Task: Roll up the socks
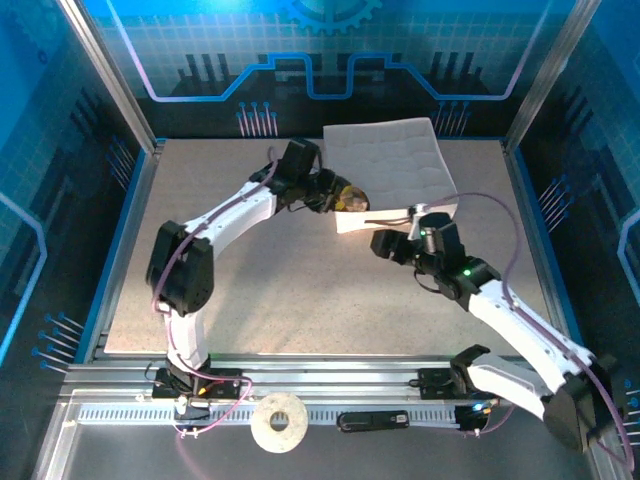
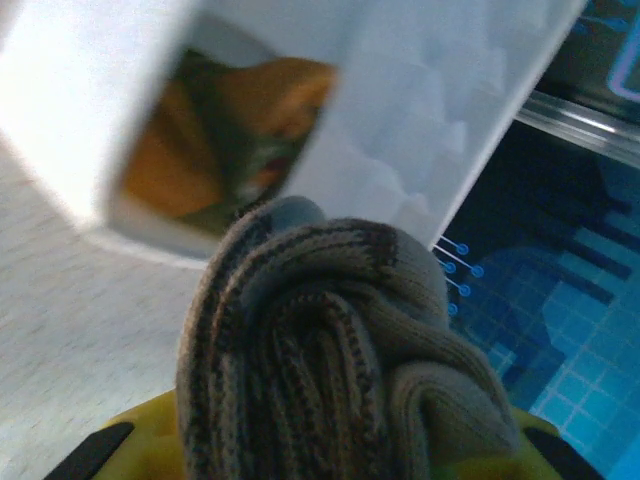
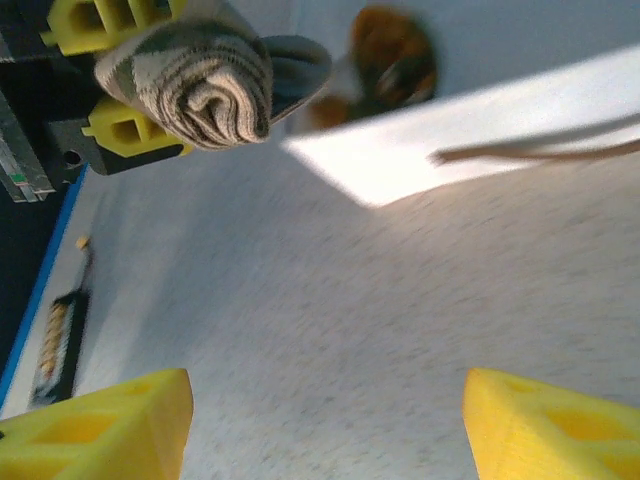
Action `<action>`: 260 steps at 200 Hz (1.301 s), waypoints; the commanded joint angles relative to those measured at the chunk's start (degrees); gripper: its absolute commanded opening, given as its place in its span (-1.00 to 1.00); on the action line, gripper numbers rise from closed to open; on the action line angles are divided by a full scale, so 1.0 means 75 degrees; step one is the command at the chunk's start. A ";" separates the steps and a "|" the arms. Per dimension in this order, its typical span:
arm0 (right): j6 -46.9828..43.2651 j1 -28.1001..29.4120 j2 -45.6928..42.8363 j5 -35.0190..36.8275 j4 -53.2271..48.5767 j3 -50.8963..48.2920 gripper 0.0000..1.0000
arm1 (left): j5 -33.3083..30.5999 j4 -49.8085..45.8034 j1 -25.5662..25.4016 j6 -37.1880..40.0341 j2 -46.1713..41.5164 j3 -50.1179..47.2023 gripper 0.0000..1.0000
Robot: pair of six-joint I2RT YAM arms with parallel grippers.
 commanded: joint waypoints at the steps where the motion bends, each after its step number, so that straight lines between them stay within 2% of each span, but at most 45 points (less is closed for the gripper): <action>1: -0.0508 -0.0406 -0.0550 0.1843 -0.1595 0.0581 0.43 | -0.0122 0.0174 -0.0193 0.1042 0.0830 0.1270 -1.00; 26: -0.1283 -0.0605 -0.0918 0.3313 -0.2295 0.1018 0.45 | 0.0005 -0.0399 -0.0280 0.1615 0.2014 0.2899 -1.00; 47: -0.1839 -0.0803 -0.0893 0.3687 -0.2671 0.1527 0.46 | 0.0158 -0.1089 -0.0310 0.1920 0.2946 0.4214 -1.00; 63: -0.2227 -0.0839 -0.0833 0.3888 -0.2816 0.1738 0.45 | 0.0287 -0.1261 -0.0380 0.2095 0.3366 0.4756 -1.00; 116: -0.2671 -0.0926 -0.0867 0.3902 -0.2649 0.1791 0.46 | 0.0195 -0.1584 -0.0558 0.2890 0.3864 0.4848 -1.00; 156: -0.2720 -0.0922 -0.0872 0.3815 -0.2820 0.1884 0.46 | -0.0110 -0.2225 -0.0558 0.3212 0.4484 0.5664 -1.00; 236: -0.2743 -0.0929 -0.0882 0.3636 -0.2845 0.1785 0.46 | -0.1301 -0.3211 -0.0783 0.4557 0.4452 0.5823 -1.00; 260: -0.2676 -0.0935 -0.0796 0.3493 -0.2836 0.1779 0.46 | -0.1951 -0.3415 -0.0953 0.5008 0.4398 0.5912 -1.00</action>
